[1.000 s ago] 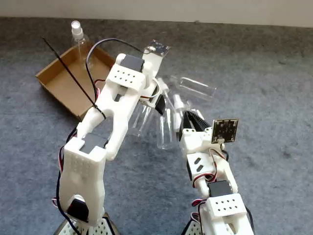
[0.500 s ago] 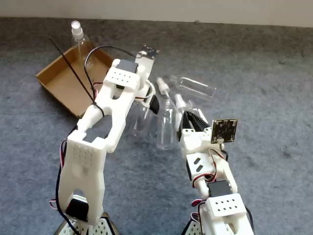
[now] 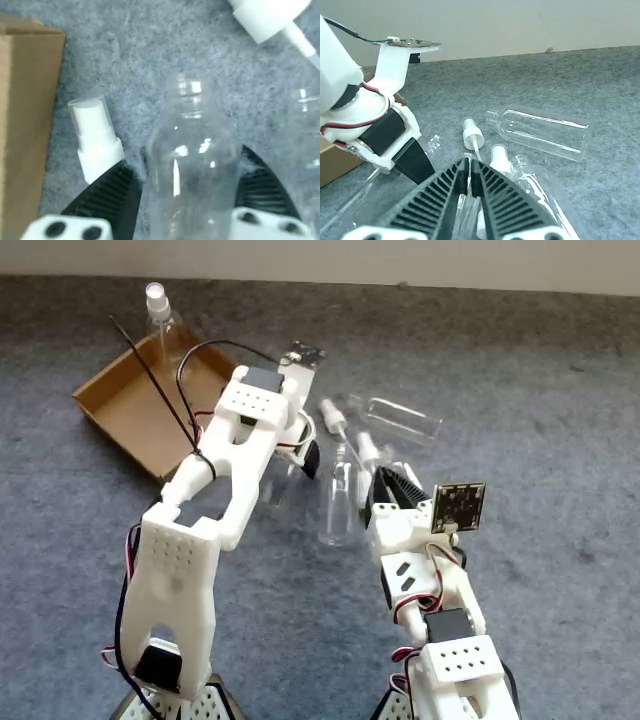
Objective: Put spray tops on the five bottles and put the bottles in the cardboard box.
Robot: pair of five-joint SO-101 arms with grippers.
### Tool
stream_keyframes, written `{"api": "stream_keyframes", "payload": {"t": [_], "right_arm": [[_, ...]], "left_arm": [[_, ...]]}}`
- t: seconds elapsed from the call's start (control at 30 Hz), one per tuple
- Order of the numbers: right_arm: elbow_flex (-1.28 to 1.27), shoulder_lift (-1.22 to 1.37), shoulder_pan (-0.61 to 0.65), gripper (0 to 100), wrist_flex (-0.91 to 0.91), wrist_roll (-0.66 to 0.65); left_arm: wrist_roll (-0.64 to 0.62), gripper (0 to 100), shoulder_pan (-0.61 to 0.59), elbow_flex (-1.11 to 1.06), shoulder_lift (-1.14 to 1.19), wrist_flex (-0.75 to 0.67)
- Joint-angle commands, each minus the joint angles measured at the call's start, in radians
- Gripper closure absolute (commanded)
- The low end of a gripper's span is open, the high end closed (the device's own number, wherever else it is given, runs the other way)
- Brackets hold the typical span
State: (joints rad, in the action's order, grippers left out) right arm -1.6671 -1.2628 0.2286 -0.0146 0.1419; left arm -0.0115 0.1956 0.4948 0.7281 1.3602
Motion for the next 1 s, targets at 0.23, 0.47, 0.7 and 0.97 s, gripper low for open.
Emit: {"api": "stream_keyframes", "payload": {"t": [0.23, 0.47, 0.7, 0.97], "right_arm": [[-0.058, -0.01, 0.004, 99.0, -0.03, 0.005], [-0.058, -0.01, 0.004, 99.0, -0.03, 0.005], [-0.058, -0.01, 0.004, 99.0, -0.03, 0.005], [-0.058, -0.01, 0.004, 99.0, -0.03, 0.005]], "left_arm": [[-0.003, 89, 0.013, 0.028, -0.061, 0.002], [-0.002, 89, 0.031, 0.111, -0.202, 0.229], [-0.002, 89, 0.065, 0.156, -0.377, 0.393], [0.206, 89, 0.064, -0.13, -0.682, 0.393]]}}
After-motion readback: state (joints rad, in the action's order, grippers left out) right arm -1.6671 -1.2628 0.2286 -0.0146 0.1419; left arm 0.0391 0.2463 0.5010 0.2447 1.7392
